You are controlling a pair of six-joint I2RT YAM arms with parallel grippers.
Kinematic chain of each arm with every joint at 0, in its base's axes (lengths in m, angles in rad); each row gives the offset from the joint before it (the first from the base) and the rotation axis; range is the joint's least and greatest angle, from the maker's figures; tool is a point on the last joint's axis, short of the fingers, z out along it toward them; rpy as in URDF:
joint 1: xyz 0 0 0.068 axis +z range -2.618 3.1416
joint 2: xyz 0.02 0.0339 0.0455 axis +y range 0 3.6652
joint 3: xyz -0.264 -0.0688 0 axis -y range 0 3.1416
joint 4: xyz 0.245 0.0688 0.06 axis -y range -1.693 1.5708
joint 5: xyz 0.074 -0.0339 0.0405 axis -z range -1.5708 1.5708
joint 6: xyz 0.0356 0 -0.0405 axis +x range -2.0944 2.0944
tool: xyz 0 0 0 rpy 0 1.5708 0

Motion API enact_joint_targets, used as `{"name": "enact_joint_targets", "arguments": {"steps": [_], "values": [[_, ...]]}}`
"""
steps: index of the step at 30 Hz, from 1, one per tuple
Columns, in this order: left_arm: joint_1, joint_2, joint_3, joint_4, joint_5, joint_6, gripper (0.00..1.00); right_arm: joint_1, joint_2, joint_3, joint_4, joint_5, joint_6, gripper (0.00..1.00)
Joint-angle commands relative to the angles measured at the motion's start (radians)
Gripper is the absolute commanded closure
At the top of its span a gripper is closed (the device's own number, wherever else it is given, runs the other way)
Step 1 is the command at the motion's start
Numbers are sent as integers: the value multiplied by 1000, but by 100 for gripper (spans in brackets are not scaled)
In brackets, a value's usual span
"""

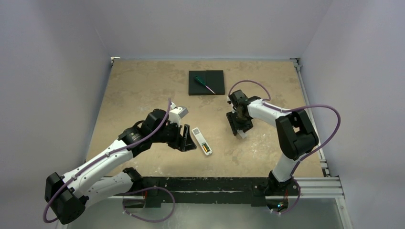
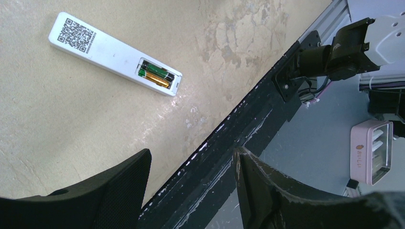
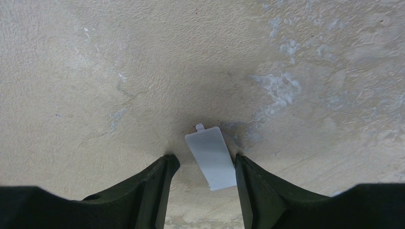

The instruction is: Load the batteries into the remote control

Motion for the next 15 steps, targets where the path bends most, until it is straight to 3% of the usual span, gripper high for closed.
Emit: {"name": "enact_joint_targets", "arguments": {"steps": [1,15], "values": [[-6,1,-2,35,17,28,37,-2,-2,-24,13,-55,4,45],[-5,2,-4,38,18,28,37,5,-79,-85,24,-57,98,47]]}}
